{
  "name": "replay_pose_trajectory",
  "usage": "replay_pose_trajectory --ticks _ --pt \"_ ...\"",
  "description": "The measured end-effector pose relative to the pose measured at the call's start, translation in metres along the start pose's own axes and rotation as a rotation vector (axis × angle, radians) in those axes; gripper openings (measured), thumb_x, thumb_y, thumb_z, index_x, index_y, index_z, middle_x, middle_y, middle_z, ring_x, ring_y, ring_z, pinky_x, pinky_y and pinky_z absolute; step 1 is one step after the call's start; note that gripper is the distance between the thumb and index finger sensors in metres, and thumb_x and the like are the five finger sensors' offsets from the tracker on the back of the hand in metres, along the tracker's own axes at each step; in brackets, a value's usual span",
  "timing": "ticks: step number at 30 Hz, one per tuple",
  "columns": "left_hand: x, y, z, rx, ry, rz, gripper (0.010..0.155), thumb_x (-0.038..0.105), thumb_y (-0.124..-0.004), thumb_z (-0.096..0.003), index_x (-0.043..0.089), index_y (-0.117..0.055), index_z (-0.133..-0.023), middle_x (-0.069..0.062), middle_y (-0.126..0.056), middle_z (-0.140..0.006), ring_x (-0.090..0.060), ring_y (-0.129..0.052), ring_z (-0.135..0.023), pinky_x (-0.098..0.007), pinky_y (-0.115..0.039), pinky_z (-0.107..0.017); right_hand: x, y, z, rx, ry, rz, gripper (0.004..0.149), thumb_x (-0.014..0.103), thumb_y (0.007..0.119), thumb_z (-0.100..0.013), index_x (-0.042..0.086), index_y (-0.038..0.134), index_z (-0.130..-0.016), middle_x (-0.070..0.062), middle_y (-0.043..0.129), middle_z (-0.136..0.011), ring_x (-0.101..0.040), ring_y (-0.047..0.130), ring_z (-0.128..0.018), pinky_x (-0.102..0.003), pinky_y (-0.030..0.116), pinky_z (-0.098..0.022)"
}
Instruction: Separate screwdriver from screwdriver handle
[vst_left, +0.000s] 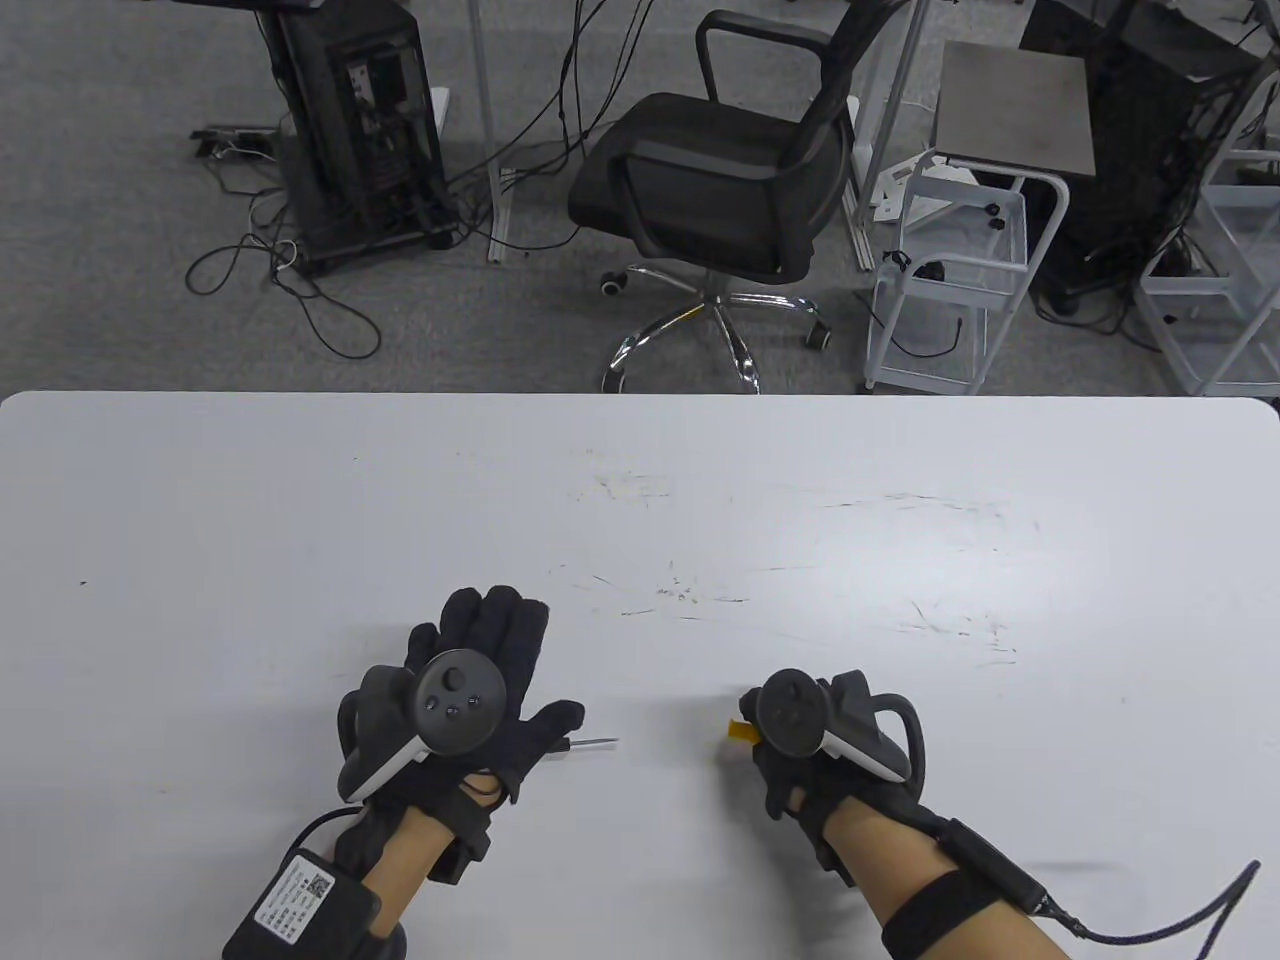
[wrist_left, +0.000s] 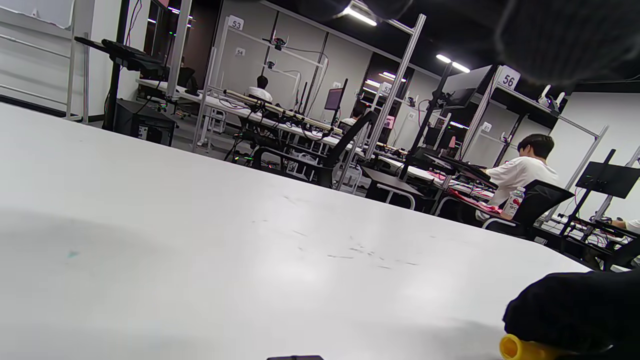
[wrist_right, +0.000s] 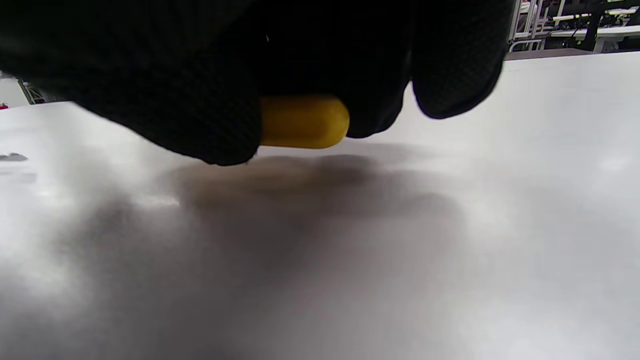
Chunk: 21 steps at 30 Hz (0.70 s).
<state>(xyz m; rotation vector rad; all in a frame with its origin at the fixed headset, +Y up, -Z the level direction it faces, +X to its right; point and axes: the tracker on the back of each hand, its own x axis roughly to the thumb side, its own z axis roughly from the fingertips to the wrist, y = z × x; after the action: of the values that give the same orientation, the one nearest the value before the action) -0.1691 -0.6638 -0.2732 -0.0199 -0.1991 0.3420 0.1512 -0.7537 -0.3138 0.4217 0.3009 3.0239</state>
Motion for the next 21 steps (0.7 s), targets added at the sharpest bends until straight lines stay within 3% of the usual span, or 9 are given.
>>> replay_pose_trajectory --ticks 16,21 --pt "-0.001 0.000 -0.001 -0.009 0.008 -0.016 0.091 0.072 -0.075 -0.0396 0.037 -0.032 -0.112 0.004 -0.028 -0.119 -0.040 -0.027 -0.117 -0.065 -0.031 -0.080 0.001 0.005 -0.002 0.019 0.008 0.030 0.054 0.033 0.090 -0.054 0.020 0.068 -0.101 -0.003 0.068 -0.101 -0.041 0.078 -0.085 -0.060 0.069 -0.063" --pt "-0.002 0.001 -0.001 -0.018 0.014 -0.022 0.091 0.072 -0.075 -0.0396 0.037 -0.032 -0.112 0.004 -0.028 -0.119 -0.040 -0.027 -0.116 -0.065 -0.031 -0.080 0.001 -0.009 0.002 0.024 -0.007 -0.022 0.061 0.037 0.092 -0.053 0.020 0.062 -0.104 -0.003 0.058 -0.106 -0.043 0.070 -0.093 -0.061 0.066 -0.065"
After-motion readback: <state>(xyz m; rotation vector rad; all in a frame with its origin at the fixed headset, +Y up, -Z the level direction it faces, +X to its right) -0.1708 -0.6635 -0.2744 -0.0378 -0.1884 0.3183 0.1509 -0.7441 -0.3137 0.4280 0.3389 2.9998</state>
